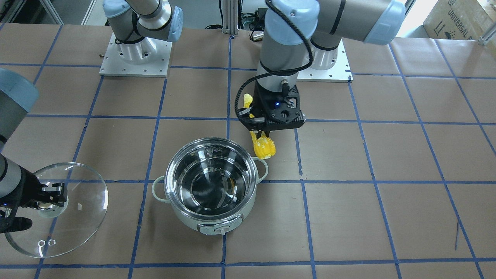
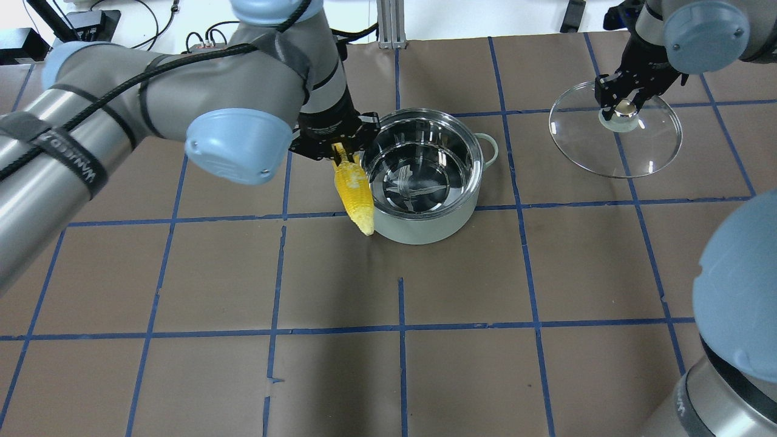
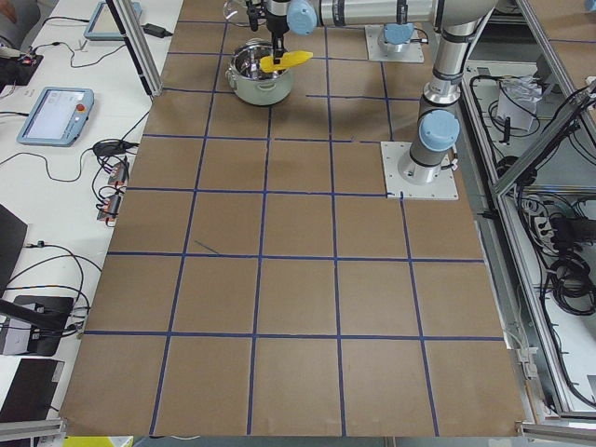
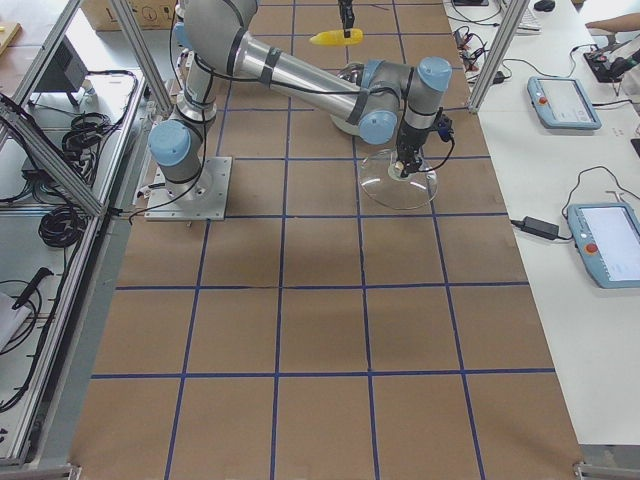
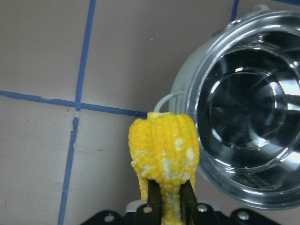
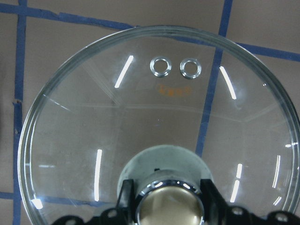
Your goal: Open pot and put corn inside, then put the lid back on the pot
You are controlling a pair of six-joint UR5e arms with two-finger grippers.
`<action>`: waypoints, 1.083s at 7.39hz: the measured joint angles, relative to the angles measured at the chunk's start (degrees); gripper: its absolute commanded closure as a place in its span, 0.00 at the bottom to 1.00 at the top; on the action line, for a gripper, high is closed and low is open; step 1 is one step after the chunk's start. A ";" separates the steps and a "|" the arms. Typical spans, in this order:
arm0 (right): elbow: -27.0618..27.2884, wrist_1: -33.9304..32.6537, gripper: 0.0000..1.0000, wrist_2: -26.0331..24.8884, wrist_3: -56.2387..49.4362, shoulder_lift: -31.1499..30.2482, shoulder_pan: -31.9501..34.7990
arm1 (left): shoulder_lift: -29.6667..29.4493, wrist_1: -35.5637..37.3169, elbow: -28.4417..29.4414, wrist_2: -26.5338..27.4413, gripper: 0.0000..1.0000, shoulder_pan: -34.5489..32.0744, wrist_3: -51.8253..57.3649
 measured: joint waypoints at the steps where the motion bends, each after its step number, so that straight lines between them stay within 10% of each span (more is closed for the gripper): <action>1: 0.00 0.00 0.99 0.01 0.00 0.00 0.00 | -3.76 0.12 3.87 0.44 0.87 -1.88 -2.09; 4: -0.02 0.00 0.99 0.01 0.20 0.01 0.00 | -14.01 0.09 15.59 1.65 0.87 -3.56 -5.65; 5: -0.02 0.00 0.99 0.01 0.24 0.01 0.00 | -16.46 0.12 18.26 1.76 0.68 -3.58 -5.84; 6: -0.02 0.00 0.99 0.01 0.26 0.01 0.00 | -18.21 0.14 20.00 1.76 0.01 -3.59 -5.92; 8: -0.02 0.00 0.99 0.07 0.27 0.03 0.00 | -19.40 0.36 20.70 1.70 0.00 -3.55 -5.88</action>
